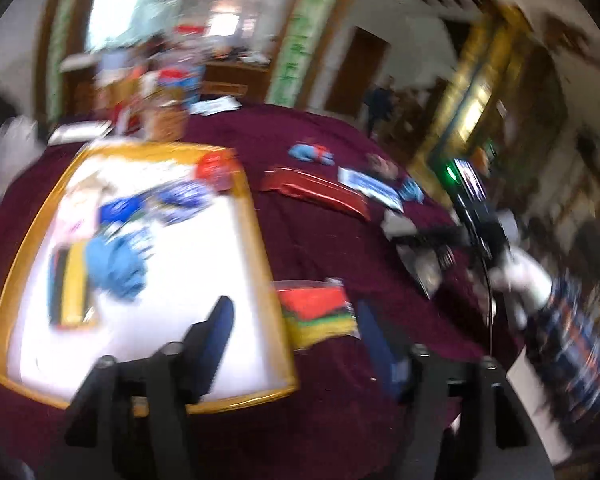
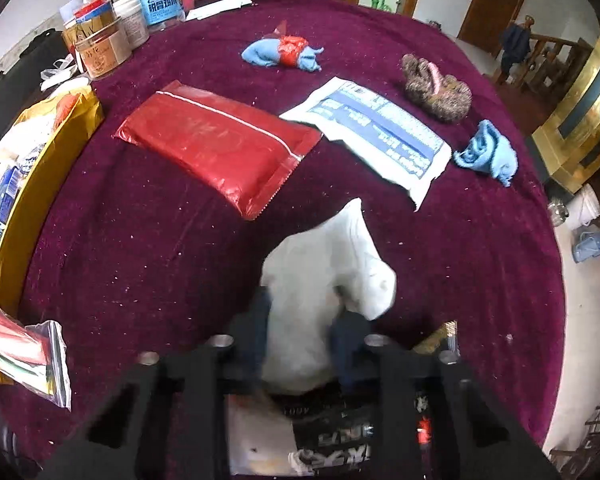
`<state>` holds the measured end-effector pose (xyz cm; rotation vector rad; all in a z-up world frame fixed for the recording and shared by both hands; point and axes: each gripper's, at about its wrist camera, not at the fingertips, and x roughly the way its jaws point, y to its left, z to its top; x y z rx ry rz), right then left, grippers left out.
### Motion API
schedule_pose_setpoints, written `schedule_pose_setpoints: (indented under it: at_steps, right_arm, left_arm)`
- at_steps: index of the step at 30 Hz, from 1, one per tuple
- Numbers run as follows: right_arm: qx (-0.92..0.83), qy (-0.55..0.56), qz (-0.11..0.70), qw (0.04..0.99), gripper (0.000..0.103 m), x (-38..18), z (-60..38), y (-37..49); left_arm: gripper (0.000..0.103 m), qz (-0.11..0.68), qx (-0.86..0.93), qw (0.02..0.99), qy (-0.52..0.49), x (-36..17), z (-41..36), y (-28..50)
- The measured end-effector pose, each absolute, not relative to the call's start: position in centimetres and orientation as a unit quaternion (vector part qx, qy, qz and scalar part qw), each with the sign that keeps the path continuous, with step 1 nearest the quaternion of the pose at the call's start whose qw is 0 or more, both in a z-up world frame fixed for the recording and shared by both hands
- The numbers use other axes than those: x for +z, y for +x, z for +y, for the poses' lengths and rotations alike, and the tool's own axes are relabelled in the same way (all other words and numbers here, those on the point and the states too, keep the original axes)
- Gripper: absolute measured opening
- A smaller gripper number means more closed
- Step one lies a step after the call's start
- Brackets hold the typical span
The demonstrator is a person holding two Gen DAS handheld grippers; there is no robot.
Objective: Organize soft objects
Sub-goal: 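Carry striped pack into tray with left tool while right tool drops white cloth in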
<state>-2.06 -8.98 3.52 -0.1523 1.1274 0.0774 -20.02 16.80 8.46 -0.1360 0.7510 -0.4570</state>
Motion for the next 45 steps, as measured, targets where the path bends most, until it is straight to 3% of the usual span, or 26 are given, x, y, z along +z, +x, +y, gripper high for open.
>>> schedule_pose_setpoints:
  at_steps: [1, 3, 8, 14, 15, 17, 18, 21, 32, 37, 45]
  right_arm:
    - [0.041, -0.068, 0.528, 0.846, 0.021, 3.9, -8.9, -2.3]
    - [0.045, -0.057, 0.516, 0.854, 0.021, 4.9, -9.0, -2.9]
    - [0.079, -0.021, 0.490, 0.868, 0.021, 7.1, -9.5, -4.6]
    - [0.123, 0.013, 0.482, 0.868, 0.021, 8.1, -9.8, -6.2]
    - [0.124, 0.014, 0.481, 0.868, 0.021, 8.0, -9.8, -6.3]
    - [0.132, 0.017, 0.476, 0.869, 0.021, 8.1, -9.7, -6.7]
    - [0.137, 0.020, 0.473, 0.870, 0.021, 8.2, -9.7, -6.9]
    - [0.147, 0.025, 0.464, 0.873, 0.021, 8.7, -9.4, -7.5]
    - [0.196, 0.009, 0.454, 0.869, 0.021, 10.3, -4.5, -8.4]
    - [0.229, -0.008, 0.455, 0.861, 0.021, 10.4, 0.4, -7.9]
    - [0.290, -0.035, 0.467, 0.834, 0.021, 9.7, 9.5, -7.7]
  left_arm:
    - [0.086, 0.367, -0.231, 0.901, -0.028, 8.6, 15.3, -20.0]
    - [0.090, 0.367, -0.243, 0.896, 0.055, 8.3, 12.5, -19.8]
    - [0.090, 0.363, -0.234, 0.862, 0.264, 6.2, 7.3, -17.9]
    - [0.094, 0.404, -0.256, 0.795, 0.373, 2.5, 5.2, -14.9]
    - [0.090, 0.415, -0.267, 0.791, 0.360, 2.6, 5.3, -14.6]
    - [0.059, 0.461, -0.300, 0.780, 0.298, 2.7, 6.3, -13.5]
    - [0.051, 0.468, -0.298, 0.784, 0.279, 2.6, 6.8, -13.2]
    - [0.046, 0.462, -0.288, 0.803, 0.242, 3.0, 7.7, -13.3]
    - [0.046, 0.415, -0.249, 0.875, -0.010, 8.3, 16.9, -16.7]
    - [0.046, 0.424, -0.156, 0.888, -0.083, 7.6, 23.7, -17.0]
    - [0.046, 0.457, -0.107, 0.877, -0.105, 5.0, 25.5, -15.8]
